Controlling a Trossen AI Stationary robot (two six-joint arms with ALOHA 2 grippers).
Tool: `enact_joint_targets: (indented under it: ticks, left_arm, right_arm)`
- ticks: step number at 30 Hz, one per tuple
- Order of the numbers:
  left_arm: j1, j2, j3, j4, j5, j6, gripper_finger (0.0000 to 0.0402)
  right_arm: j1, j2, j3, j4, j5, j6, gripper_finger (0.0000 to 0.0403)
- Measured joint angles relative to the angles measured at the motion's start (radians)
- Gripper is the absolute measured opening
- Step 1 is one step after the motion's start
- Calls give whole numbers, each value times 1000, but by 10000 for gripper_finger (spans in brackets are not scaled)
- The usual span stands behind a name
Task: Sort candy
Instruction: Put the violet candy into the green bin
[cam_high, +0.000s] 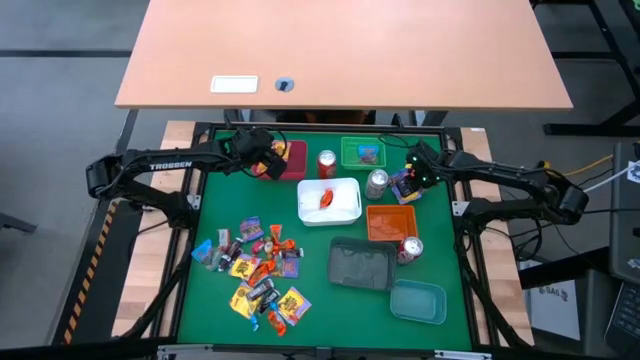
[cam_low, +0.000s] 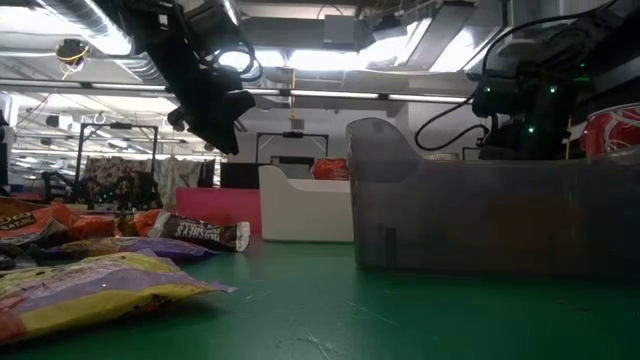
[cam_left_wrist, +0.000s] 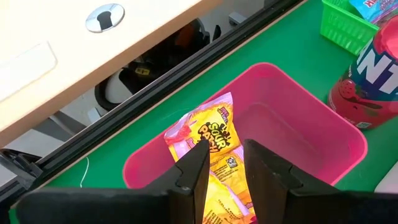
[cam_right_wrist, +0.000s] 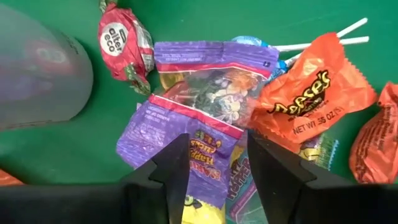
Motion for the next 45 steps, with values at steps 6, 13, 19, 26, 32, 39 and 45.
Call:
enact_joint_targets:
  ticks: [6, 13, 19, 26, 32, 39, 45]
  left_arm:
    - [0, 0, 0, 0, 0, 0, 89]
    - [0, 0, 0, 0, 0, 0, 89]
    - [0, 0, 0, 0, 0, 0, 89]
    - [0, 0, 0, 0, 0, 0, 89]
    - [0, 0, 0, 0, 0, 0, 89]
    - [0, 0, 0, 0, 0, 0, 89]
    - [0, 0, 0, 0, 0, 0, 89]
  right_arm:
    - [0, 0, -9, 34, 0, 1, 96]
    - [0, 0, -9, 53, 0, -6, 7]
    - [0, 0, -9, 53, 0, -7, 8]
    - [0, 0, 44, 17, 0, -48, 2]
    - [0, 0, 164, -34, 11, -123, 1]
    - [0, 0, 296, -15, 70, -201, 1]
    - [0, 7, 307, 145, 75, -227, 1]
